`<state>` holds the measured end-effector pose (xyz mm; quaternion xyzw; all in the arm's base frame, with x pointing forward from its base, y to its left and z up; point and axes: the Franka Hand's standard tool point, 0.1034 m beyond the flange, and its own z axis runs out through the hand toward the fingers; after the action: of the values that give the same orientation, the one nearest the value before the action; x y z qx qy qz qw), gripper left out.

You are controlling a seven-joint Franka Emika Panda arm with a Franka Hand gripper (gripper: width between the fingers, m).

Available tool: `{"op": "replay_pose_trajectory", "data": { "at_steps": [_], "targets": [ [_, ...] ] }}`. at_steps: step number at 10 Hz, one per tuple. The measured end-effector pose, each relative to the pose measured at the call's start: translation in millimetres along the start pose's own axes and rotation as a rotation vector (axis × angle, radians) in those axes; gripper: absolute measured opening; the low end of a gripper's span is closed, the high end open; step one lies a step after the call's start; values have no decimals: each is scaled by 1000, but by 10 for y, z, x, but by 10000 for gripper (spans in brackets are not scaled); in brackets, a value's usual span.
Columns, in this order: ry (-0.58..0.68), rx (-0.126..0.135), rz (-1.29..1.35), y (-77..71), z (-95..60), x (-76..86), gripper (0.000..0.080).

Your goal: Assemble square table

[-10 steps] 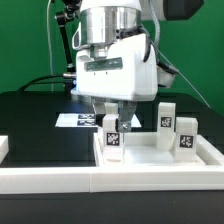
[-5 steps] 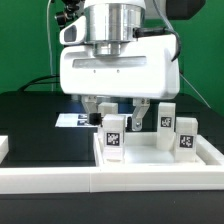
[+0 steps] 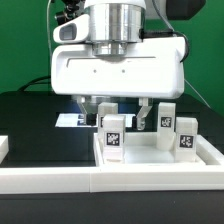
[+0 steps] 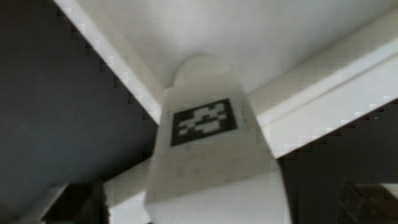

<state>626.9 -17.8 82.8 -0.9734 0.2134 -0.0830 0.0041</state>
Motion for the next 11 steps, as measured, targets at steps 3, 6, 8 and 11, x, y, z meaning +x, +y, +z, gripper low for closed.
{"op": "replay_pose_trajectory", "data": {
  "at_steps": [3,6,8,11],
  "targets": [
    [-1,-13,-181,-8,4,-15,649],
    [1,-18,-210,3,-4,5,521],
    [0,-18,-210,8,2,1,288],
    [0,-17,-100,9,6,-1,288]
  ]
}}
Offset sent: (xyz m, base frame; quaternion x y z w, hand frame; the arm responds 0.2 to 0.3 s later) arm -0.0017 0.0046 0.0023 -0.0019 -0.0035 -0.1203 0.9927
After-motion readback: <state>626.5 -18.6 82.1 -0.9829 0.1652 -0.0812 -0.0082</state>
